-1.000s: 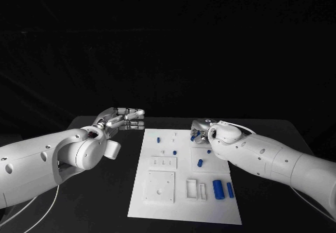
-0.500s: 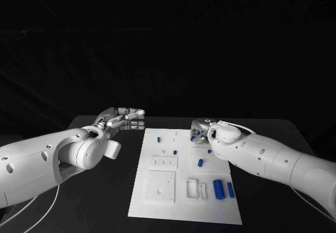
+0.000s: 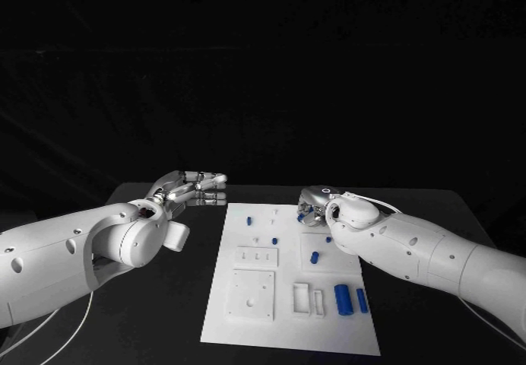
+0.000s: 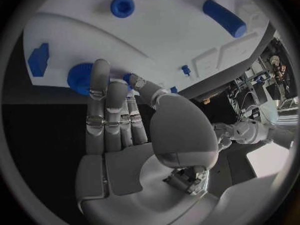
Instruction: Assemble the parts on the task board
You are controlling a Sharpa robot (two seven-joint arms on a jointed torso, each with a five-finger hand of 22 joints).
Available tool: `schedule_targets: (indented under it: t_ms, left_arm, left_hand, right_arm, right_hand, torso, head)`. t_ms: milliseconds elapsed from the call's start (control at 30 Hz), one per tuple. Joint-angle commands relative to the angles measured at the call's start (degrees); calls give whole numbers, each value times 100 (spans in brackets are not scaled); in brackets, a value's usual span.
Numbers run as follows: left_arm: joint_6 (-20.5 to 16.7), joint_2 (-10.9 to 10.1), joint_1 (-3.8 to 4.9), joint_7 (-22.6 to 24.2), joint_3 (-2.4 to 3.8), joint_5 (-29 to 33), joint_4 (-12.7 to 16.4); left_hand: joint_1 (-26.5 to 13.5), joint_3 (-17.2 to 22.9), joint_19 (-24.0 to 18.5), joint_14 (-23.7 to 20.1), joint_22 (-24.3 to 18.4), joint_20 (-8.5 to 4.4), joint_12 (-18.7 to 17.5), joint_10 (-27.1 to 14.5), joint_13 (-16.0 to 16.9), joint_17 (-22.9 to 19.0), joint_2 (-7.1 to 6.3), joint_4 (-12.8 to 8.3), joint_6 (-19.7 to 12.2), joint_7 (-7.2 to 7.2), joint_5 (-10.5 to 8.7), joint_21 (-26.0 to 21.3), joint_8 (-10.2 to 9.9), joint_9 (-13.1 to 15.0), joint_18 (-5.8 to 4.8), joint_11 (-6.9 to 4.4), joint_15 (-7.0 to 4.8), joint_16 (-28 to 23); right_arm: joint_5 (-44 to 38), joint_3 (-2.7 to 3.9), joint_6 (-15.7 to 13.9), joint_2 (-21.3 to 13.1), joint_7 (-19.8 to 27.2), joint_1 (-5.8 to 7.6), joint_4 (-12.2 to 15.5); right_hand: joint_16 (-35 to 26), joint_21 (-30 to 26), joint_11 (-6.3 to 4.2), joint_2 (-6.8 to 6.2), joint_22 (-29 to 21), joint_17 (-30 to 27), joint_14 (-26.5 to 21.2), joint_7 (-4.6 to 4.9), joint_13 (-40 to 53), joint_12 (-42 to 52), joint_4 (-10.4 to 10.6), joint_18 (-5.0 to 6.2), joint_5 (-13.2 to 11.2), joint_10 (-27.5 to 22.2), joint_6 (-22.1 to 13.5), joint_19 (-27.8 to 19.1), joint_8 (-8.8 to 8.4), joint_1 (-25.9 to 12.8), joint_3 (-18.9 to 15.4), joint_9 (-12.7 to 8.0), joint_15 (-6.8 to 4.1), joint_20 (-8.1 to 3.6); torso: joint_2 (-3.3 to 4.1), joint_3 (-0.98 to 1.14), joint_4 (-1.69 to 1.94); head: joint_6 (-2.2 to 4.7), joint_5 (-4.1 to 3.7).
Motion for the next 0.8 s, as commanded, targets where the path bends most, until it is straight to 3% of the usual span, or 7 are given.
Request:
schedule_targets:
  t_ms: [33,400,800]
  left_arm:
    - [4,11,17,8,6,-20,-11]
    - [-20,36,18,2,6,-20,-50]
    - [9,131,19,-11,6,-19,-91]
  left_hand:
    - [-5,26,8,-6,-9,15,-8,-46,10,8,-42,11,-39,-9,-32,19,-21,-5,-24,-1,12,-7]
    - [-8,31,8,-7,-9,16,-9,-50,9,8,-64,11,-54,-6,-26,21,-22,-6,-23,0,13,-7]
    - [-7,43,7,-6,-9,16,-8,-48,10,8,-65,9,-52,-5,-24,23,-20,-5,-22,0,13,-7]
  right_arm:
    - [-74,2,-441,-18,-79,4,103]
    - [-265,6,-935,176,-290,18,186]
    - [-484,6,-1136,565,-481,16,-98]
  right_hand:
    - [-22,16,-2,57,14,13,-5,-63,4,23,-16,-84,-17,47,105,189,25,16,-26,13,-61,-48]
    - [-4,35,-11,40,83,49,-9,-72,4,24,-23,-118,-61,70,141,186,24,14,-2,13,-74,-66]
    - [1,32,-13,11,155,77,-12,-75,4,23,-5,-144,-30,77,153,186,25,17,49,14,-79,-72]
  torso:
    - [5,-2,1]
    - [15,-6,6]
    - [31,-1,36]
  head:
    - [24,9]
    - [85,31]
    - [105,51]
